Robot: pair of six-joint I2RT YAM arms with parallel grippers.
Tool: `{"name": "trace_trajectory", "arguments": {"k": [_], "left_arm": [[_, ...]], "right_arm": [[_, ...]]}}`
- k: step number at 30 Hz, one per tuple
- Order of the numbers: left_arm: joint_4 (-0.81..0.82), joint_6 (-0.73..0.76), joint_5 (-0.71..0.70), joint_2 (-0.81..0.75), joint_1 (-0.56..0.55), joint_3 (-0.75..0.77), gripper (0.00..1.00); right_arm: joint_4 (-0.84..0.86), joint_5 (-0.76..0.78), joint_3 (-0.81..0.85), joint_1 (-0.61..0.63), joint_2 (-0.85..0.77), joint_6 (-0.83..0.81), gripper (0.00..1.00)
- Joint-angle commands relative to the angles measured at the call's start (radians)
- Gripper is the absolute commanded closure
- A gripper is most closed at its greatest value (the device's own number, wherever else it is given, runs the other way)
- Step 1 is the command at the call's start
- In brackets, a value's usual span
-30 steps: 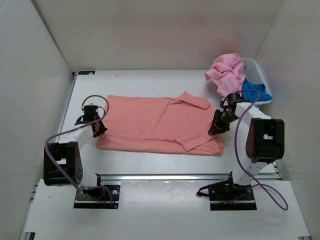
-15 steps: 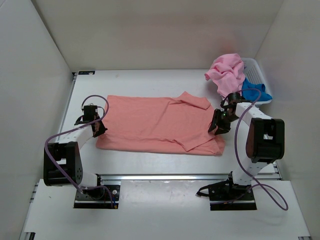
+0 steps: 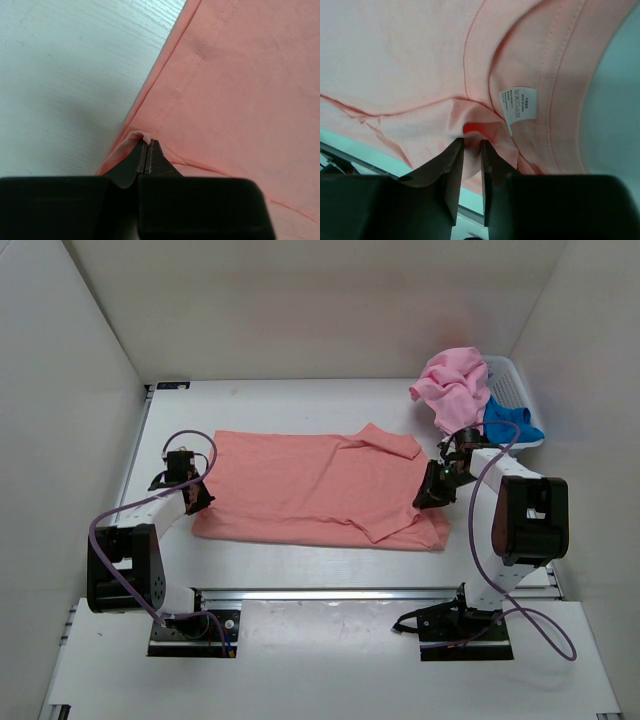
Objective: Fold and stack the t-shirts
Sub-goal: Fold the flattened tshirt in 1/3 of the way
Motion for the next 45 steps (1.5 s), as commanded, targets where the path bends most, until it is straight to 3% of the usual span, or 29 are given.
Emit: {"name": "trace_trajectory", "arguments": {"k": [1,3,30,45], "left_arm": [[0.012,-0.008,0.012,-0.038,0.002,0.002,1.0],[0.015,-0.005,0.012,-0.039,0.007,0.004,1.0],[0.029,-0.004,0.024,-0.022,0.028,0.045,1.0],[0.05,-0.008,0.029,-0.008,0.022,0.039,1.0]], "right_arm": [[0.027,-0.043,-0.003,-0.005,-0.005,-0.006,0.83],[0.033,-0.043,0.0,0.003,-0.008,-0.013,1.0],[-0.014,-0.059,0.151,-0.091,-0.067,0.031,1.0],[-0.017,-0.057,0.198,-0.08,-0.047,0.043,1.0]]}}
